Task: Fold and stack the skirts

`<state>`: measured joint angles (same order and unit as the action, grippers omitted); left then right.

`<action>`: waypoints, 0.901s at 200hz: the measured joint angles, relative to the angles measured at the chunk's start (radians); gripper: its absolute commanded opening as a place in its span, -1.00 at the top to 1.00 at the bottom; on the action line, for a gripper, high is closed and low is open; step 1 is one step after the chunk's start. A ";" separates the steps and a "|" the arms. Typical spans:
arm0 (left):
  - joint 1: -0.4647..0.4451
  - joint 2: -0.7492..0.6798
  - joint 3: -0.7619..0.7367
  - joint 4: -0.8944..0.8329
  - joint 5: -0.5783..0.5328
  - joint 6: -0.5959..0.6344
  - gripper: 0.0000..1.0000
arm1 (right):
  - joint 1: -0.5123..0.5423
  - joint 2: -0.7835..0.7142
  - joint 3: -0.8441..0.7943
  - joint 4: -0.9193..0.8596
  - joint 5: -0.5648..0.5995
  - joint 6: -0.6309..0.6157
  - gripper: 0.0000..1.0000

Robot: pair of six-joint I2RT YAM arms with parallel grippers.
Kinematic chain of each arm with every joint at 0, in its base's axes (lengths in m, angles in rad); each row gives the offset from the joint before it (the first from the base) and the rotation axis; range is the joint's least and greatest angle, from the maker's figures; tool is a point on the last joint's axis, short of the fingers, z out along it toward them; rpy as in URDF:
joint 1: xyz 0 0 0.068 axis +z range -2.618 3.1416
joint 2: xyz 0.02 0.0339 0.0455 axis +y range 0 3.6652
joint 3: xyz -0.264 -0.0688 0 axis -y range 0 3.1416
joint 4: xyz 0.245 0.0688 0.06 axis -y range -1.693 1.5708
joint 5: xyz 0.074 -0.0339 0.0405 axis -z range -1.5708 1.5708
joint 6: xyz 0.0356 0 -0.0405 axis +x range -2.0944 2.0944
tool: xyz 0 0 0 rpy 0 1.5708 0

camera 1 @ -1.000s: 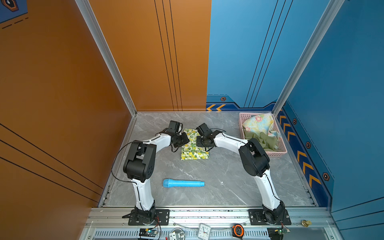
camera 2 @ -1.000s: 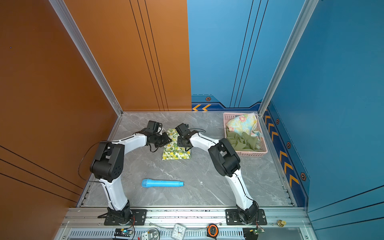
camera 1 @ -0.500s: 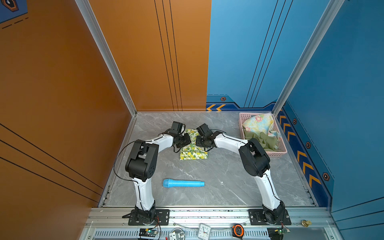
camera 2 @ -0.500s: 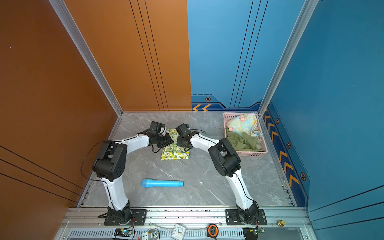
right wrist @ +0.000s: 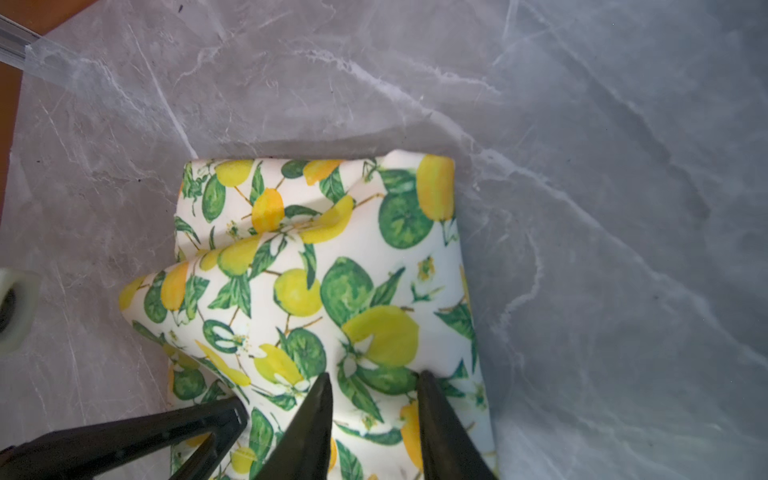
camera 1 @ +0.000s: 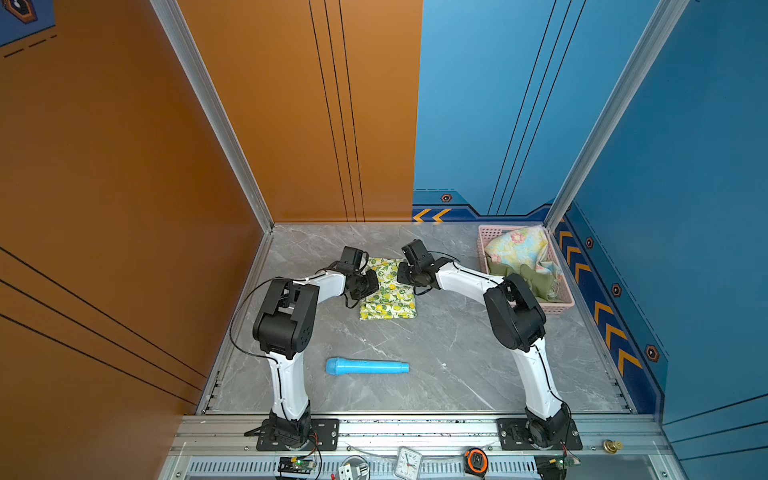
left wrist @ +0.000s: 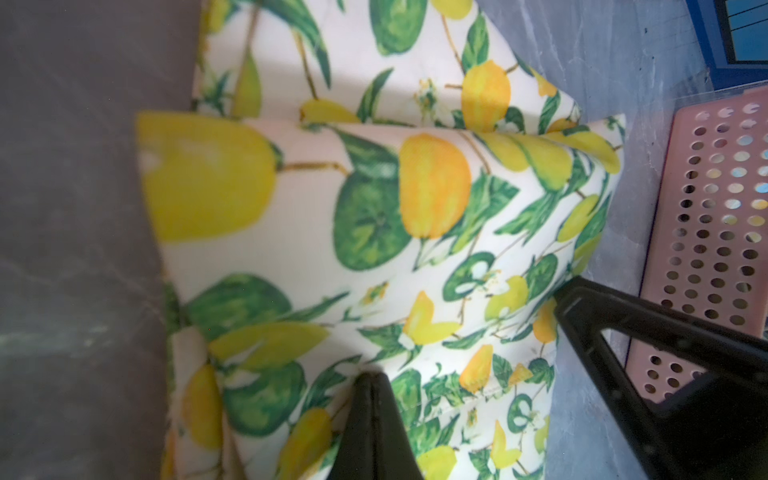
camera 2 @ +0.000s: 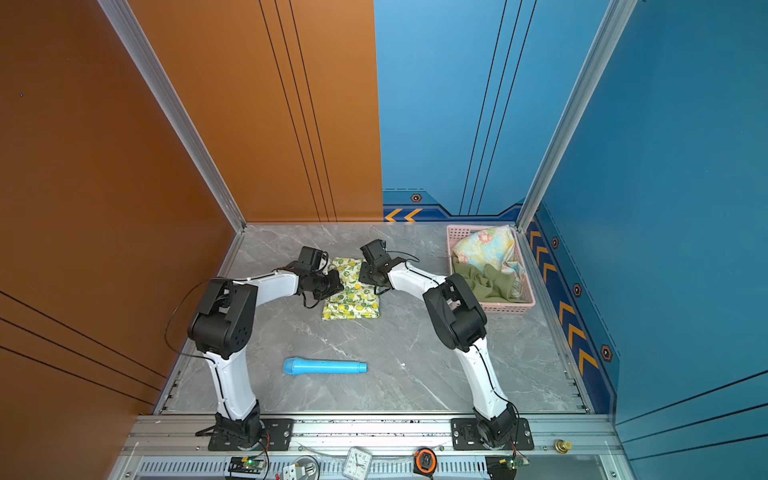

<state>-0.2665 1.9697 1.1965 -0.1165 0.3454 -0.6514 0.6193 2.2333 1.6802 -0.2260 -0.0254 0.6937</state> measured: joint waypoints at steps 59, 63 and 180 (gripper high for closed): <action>0.000 0.001 0.000 0.002 0.000 0.000 1.00 | -0.018 0.097 0.052 0.101 -0.010 -0.002 0.22; 0.000 0.001 0.000 0.002 0.000 0.000 1.00 | -0.018 0.101 0.055 0.104 -0.010 -0.002 0.22; 0.000 0.003 0.000 0.008 0.000 -0.001 1.00 | -0.002 -0.108 -0.087 0.034 0.020 -0.051 0.23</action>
<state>-0.2665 1.9732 1.1961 -0.1081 0.3458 -0.6521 0.6178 2.1250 1.5932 -0.1925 -0.0051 0.6426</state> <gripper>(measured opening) 0.045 0.393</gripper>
